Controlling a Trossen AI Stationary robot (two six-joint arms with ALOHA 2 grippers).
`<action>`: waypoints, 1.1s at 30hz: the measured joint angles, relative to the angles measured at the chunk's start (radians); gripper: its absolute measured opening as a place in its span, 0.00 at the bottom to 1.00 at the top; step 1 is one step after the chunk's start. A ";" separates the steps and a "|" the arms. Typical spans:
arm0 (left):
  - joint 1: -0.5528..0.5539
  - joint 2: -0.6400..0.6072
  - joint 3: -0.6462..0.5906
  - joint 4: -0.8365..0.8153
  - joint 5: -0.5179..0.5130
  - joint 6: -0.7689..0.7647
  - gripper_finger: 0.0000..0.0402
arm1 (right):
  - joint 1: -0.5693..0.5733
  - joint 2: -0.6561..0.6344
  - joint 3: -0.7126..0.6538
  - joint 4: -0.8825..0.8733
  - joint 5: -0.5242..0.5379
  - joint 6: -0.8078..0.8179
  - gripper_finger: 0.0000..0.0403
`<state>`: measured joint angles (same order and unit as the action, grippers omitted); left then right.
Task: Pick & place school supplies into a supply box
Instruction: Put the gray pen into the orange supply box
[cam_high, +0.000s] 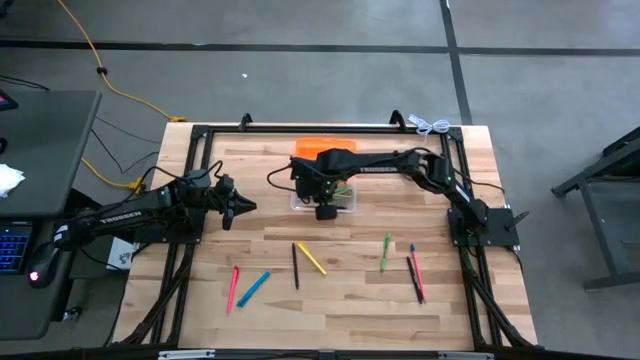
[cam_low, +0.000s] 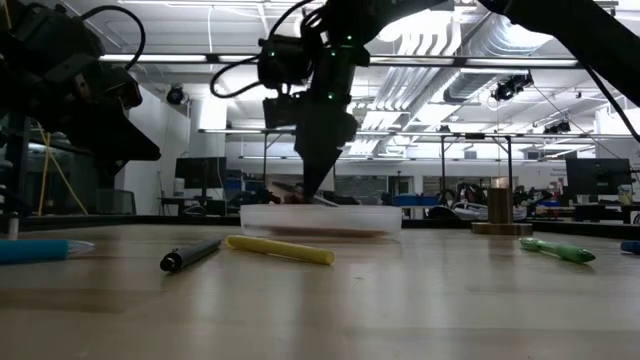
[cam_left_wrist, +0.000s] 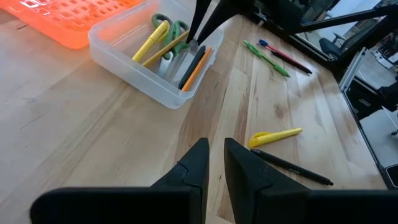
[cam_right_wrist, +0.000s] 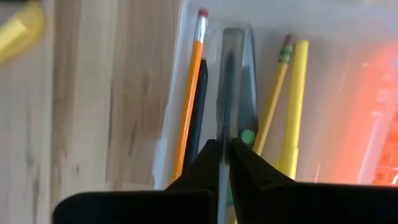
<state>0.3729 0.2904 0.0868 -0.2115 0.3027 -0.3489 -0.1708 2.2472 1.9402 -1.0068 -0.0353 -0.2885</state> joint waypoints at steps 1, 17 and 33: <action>0.000 0.000 0.000 0.000 0.000 0.000 0.20 | -0.001 0.001 -0.004 -0.002 0.000 0.000 0.01; 0.000 0.000 0.000 0.000 0.000 0.000 0.20 | -0.012 0.001 -0.033 0.041 -0.032 0.030 0.01; 0.000 0.000 0.000 0.000 0.000 0.001 0.20 | -0.013 0.001 -0.033 0.057 -0.054 0.053 0.07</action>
<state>0.3729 0.2902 0.0868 -0.2115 0.3027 -0.3477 -0.1837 2.2478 1.9072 -0.9499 -0.0895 -0.2359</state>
